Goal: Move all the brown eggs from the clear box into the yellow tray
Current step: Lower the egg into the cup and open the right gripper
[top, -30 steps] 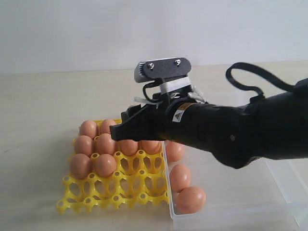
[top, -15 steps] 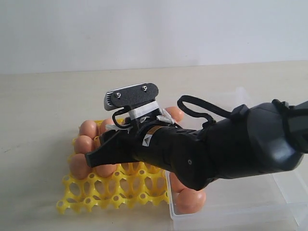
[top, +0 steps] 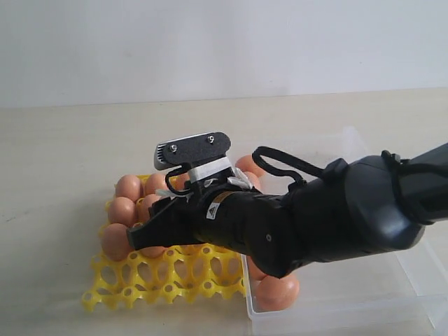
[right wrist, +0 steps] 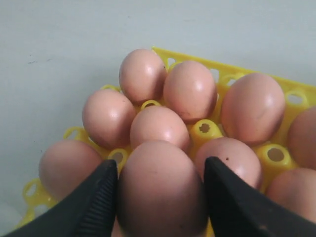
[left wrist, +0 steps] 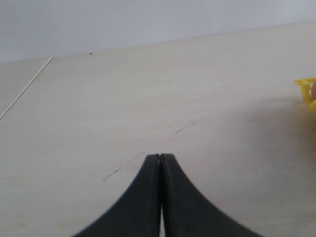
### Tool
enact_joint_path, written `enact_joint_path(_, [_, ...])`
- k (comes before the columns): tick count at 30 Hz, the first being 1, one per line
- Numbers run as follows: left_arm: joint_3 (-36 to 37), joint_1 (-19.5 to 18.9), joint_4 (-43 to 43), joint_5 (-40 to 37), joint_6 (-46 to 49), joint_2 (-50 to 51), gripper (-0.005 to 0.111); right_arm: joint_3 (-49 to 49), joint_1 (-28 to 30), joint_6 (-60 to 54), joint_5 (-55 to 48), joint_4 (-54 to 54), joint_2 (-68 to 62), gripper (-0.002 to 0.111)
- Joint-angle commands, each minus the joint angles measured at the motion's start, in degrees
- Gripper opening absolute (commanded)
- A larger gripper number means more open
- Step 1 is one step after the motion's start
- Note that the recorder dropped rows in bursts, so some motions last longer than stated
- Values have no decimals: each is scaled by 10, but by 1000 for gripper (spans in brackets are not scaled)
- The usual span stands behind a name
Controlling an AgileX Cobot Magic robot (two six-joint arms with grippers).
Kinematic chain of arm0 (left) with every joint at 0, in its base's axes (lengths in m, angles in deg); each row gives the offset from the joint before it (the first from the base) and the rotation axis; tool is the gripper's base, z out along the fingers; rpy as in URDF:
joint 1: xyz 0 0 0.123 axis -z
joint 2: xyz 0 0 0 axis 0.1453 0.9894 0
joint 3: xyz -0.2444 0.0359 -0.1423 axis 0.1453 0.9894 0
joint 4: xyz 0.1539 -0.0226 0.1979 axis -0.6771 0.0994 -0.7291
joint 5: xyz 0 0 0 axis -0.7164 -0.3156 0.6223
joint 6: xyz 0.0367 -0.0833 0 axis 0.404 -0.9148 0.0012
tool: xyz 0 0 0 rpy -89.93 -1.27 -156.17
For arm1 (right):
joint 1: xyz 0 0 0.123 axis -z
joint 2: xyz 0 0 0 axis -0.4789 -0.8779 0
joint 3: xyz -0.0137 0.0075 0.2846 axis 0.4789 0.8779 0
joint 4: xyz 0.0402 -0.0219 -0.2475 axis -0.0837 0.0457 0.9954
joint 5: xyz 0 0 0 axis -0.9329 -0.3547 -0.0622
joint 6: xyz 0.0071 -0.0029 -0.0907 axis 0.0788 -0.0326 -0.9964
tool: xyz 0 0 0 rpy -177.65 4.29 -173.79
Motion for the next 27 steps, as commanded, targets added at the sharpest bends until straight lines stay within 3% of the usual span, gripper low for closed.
enact_joint_path(1, [-2, 3, 0, 5, -2, 0, 0, -29, 20, -5, -45, 0, -6, 0])
enact_joint_path(27, [-2, 3, 0, 5, -2, 0, 0, -34, 22, -34, -70, -2, -8, 2])
